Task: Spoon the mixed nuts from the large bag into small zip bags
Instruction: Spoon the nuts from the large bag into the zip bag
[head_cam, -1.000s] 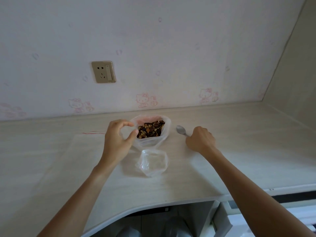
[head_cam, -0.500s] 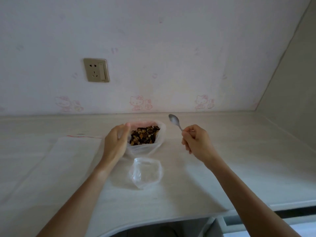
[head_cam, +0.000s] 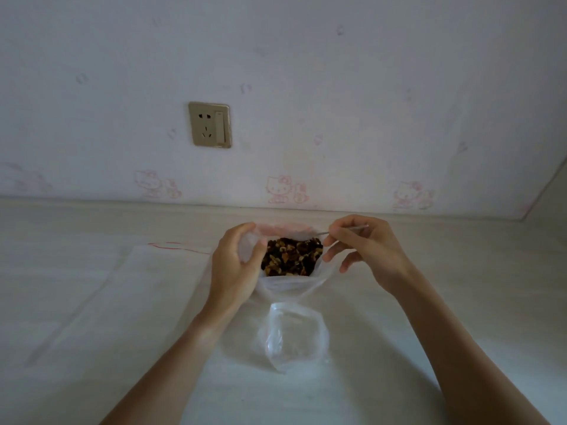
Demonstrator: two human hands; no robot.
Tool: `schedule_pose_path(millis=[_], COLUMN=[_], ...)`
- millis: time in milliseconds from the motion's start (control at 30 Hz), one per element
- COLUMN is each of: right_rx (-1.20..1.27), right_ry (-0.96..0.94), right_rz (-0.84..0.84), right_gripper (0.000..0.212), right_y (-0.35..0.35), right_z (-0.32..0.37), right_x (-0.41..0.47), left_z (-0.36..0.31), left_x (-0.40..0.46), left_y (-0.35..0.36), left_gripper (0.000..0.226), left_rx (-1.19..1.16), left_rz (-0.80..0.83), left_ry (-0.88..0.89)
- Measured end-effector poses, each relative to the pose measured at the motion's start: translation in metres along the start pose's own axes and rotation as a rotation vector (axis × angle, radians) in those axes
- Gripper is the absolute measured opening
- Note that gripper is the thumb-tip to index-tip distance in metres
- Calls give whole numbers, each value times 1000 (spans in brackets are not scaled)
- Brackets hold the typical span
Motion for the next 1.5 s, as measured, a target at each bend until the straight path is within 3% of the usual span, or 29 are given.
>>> schedule_pose_path(millis=[100,467,933,1500], right_rx=[47,-169,37,289], right_ry=[-18,-110,104,294], right_rz=[-47,-265,-142,-85], right_gripper=[19,34,33,23], right_y=[2,6,20,29], right_z=[-4,-8,-23,-28], right_x=[2,-9,-6,-8], left_z=[2,1,-5,-11], left_x=[1,-3,-5,-7], left_y=[1,3,3,0], left_gripper=[39,51,53,51], left_rx=[-5,25,61,53], left_rz=[1,-3,48,61], left_ry=[-26,16,103,21])
Point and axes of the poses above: each hand's wrist, its own x-axis towards the middle knuckle, its own y-axis out of the palm, z = x × y, the point moved 1 cm from there along x, towards the middle knuckle, and after that the axes turned 6 degrees about -x, right-handed, at the moved point
